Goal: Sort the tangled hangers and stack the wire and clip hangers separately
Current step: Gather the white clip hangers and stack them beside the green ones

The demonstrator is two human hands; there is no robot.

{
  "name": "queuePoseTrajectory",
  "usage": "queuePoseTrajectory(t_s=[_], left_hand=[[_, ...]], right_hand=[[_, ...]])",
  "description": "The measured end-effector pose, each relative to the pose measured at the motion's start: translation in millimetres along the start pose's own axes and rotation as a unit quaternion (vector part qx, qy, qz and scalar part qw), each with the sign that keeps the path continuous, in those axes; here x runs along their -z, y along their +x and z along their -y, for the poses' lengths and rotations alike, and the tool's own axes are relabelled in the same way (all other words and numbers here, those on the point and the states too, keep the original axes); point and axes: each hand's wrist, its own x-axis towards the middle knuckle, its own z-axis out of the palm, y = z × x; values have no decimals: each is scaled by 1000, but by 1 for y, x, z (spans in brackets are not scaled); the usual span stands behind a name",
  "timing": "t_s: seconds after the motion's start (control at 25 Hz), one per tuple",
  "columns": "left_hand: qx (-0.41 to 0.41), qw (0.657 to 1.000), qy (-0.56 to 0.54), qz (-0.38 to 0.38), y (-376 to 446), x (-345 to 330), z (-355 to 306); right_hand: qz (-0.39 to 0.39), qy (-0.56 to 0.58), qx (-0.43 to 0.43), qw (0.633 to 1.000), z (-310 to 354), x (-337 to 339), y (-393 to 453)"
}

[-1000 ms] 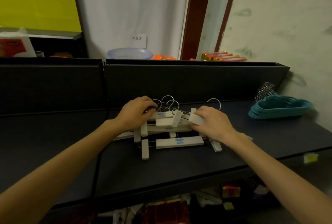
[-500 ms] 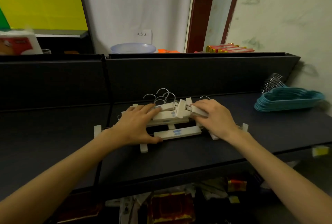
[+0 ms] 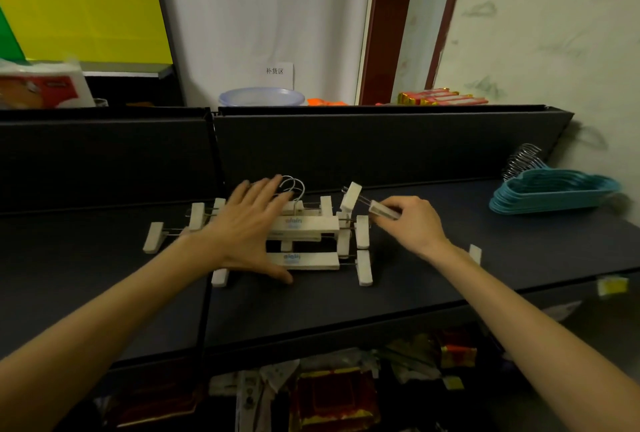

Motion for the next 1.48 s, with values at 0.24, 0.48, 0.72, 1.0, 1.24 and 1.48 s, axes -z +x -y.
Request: queuePoseTrajectory(t_s=[0.24, 0.48, 0.72, 1.0, 1.24, 1.48], left_hand=[[-27, 998, -60, 19, 28, -6, -38], [-22, 997, -62, 27, 21, -7, -41], [0, 990, -122, -70, 26, 1, -49], [63, 964, -223, -128, 87, 17, -52], [50, 956, -280, 78, 164, 8, -36], [-2, 957, -281, 70, 183, -5, -32]], right_hand=[[103, 58, -33, 992, -9, -4, 21], [75, -18, 36, 996, -7, -8, 51], [135, -39, 65, 988, -19, -24, 69], [-29, -27, -37, 999, -77, 40, 45], [118, -36, -121, 985, -111, 58, 34], [41, 66, -73, 994, -108, 55, 40]])
